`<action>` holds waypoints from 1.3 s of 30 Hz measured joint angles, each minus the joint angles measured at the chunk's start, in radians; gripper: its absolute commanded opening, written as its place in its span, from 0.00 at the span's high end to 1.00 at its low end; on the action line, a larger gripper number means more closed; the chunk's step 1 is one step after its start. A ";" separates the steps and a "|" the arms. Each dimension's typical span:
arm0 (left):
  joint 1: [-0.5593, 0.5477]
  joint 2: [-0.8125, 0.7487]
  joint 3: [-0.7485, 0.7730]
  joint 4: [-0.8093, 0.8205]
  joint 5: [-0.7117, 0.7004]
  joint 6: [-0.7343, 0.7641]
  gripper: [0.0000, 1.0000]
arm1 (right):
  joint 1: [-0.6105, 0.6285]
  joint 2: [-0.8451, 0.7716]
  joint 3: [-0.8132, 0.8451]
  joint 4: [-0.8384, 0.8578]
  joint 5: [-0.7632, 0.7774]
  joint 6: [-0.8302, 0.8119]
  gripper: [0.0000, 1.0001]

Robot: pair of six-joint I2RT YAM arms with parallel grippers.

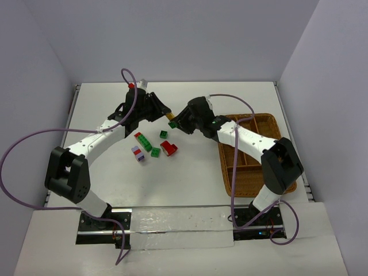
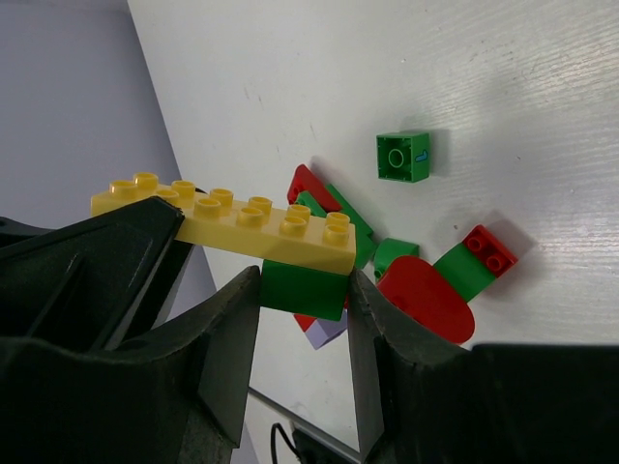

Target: Sort the legos into containers by color

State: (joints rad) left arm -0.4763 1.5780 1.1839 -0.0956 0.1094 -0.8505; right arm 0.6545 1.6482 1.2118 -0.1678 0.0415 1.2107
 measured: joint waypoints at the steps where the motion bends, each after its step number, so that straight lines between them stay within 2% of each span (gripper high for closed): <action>1: 0.000 0.000 0.000 0.000 -0.001 0.000 1.00 | 0.000 0.000 -0.001 0.002 -0.002 -0.004 1.00; 4: 0.000 0.000 0.000 0.000 -0.002 0.002 1.00 | -0.001 0.002 -0.001 0.007 -0.013 -0.040 1.00; 17: -0.001 0.031 0.021 -0.009 -0.019 0.022 1.00 | -0.001 0.021 0.031 -0.068 -0.070 -0.395 1.00; 23: -0.001 0.043 0.072 -0.030 -0.040 0.038 1.00 | -0.025 -0.117 -0.046 -0.187 0.028 -0.489 1.00; 27: -0.001 0.055 0.099 -0.035 -0.044 0.051 1.00 | -0.152 -0.316 -0.165 -0.251 0.095 -0.520 0.99; 31: -0.001 0.077 0.112 -0.041 -0.024 0.054 1.00 | -0.369 -0.460 -0.263 -0.274 0.150 -0.526 0.97; 35: -0.009 0.110 0.133 -0.048 0.005 0.056 1.00 | -0.538 -0.464 -0.304 -0.276 0.182 -0.525 0.97; 37: -0.022 0.127 0.156 -0.065 0.020 0.063 1.00 | -0.579 -0.435 -0.306 -0.271 0.175 -0.525 0.97; 39: -0.044 0.146 0.187 -0.078 0.037 0.073 1.00 | -0.616 -0.400 -0.306 -0.256 0.179 -0.525 0.93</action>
State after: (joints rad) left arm -0.5204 1.7235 1.3711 -0.1736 0.1461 -0.7778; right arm 0.0383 1.2483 0.9055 -0.4241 0.2201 0.6857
